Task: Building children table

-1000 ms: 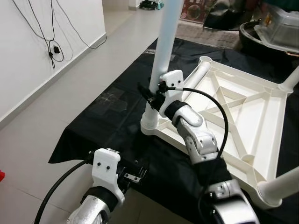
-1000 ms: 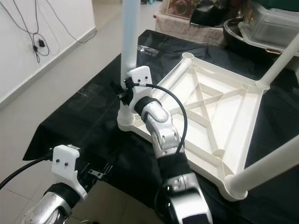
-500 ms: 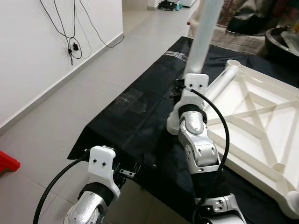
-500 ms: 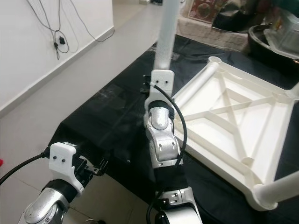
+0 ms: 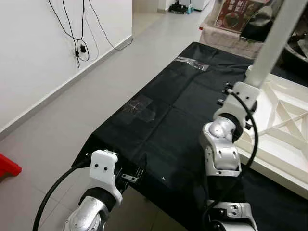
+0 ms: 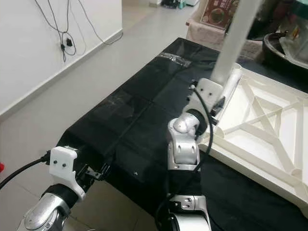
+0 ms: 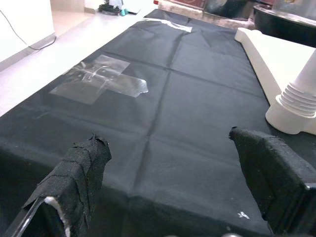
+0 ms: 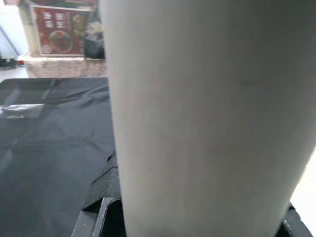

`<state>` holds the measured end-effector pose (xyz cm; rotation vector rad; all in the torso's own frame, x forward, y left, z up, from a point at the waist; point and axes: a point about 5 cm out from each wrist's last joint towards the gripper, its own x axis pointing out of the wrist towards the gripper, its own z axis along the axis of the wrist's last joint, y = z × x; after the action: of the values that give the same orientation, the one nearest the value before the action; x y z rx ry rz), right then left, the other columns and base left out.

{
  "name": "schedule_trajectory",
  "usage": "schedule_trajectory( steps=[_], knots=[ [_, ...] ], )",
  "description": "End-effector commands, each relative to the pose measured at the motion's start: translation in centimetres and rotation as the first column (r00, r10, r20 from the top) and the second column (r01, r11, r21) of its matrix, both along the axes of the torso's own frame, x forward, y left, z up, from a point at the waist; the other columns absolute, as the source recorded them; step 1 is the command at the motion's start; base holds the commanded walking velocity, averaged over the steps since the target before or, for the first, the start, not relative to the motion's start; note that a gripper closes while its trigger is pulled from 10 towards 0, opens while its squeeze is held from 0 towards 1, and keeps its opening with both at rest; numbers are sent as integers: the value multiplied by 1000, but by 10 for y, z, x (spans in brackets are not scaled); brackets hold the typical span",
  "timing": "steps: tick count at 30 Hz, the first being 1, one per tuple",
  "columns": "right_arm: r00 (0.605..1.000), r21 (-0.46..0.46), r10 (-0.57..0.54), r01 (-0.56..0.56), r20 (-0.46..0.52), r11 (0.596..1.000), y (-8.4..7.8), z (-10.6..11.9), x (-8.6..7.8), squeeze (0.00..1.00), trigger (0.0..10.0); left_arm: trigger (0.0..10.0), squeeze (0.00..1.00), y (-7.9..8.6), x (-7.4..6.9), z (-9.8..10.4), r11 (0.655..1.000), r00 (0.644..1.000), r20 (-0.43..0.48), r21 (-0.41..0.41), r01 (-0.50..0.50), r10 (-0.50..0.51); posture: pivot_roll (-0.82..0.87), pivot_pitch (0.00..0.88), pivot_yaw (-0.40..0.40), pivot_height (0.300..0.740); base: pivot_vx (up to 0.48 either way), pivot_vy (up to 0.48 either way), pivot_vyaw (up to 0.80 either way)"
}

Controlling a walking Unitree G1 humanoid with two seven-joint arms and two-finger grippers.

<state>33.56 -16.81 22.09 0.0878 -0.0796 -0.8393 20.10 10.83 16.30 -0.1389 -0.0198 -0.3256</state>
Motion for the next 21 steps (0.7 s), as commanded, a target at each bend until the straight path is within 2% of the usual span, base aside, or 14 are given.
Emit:
schedule_trajectory(
  steps=[1, 2, 4, 9, 13, 14, 16, 18, 21],
  knots=[
    [988, 147, 0, 23, -155, 989, 15, -37, -2, 0, 10000, 10000, 0, -1, -1, -6, 1000, 1000, -21, 16, 13, -12, 120, 137, -77, 740, 0, 0, 0],
    [985, 189, -33, 66, -172, 980, 10, -40, -2, 0, 10000, 10000, 0, -3, -1, -6, 1000, 1000, -20, 19, 20, -20, 123, 137, -74, 740, 0, 0, 0],
    [985, 189, -33, 66, -172, 980, 10, -40, -2, 0, 10000, 10000, 0, -3, -1, -6, 1000, 1000, -20, 19, 20, -20, 123, 137, -74, 740, 0, 0, 0],
    [972, 249, -116, 167, -206, 954, -3, -44, 2, 0, 10000, 10000, 0, -4, 0, -6, 999, 999, -18, 25, 29, -28, 123, 137, -72, 740, 0, 0, 0],
    [969, 251, -135, 186, -207, 950, -6, -44, 3, 0, 10000, 10000, 0, -4, 0, -6, 999, 999, -18, 27, 33, -32, 123, 137, -72, 740, 0, 0, 0],
    [964, 281, -144, 206, -224, 937, -8, -48, 3, 0, 10000, 10000, 0, -4, 1, -7, 999, 999, -18, 28, 36, -35, 122, 139, -67, 740, 0, 0, 0],
    [964, 281, -144, 206, -224, 937, -8, -48, 3, 0, 10000, 10000, 0, -4, 1, -7, 999, 999, -18, 28, 36, -35, 122, 139, -67, 740, 0, 0, 0],
    [957, 337, -131, 217, -260, 916, -9, -57, 3, 0, 10000, 10000, 0, -5, 1, -7, 999, 999, -17, 29, 38, -38, 122, 138, -65, 740, 0, 0, 0],
    [964, 338, -76, 163, -256, 927, -6, -60, 6, 0, 10000, 10000, 0, -4, 1, -7, 999, 999, -17, 32, 38, -38, 122, 140, -66, 740, 0, 0, 0]
  ],
)
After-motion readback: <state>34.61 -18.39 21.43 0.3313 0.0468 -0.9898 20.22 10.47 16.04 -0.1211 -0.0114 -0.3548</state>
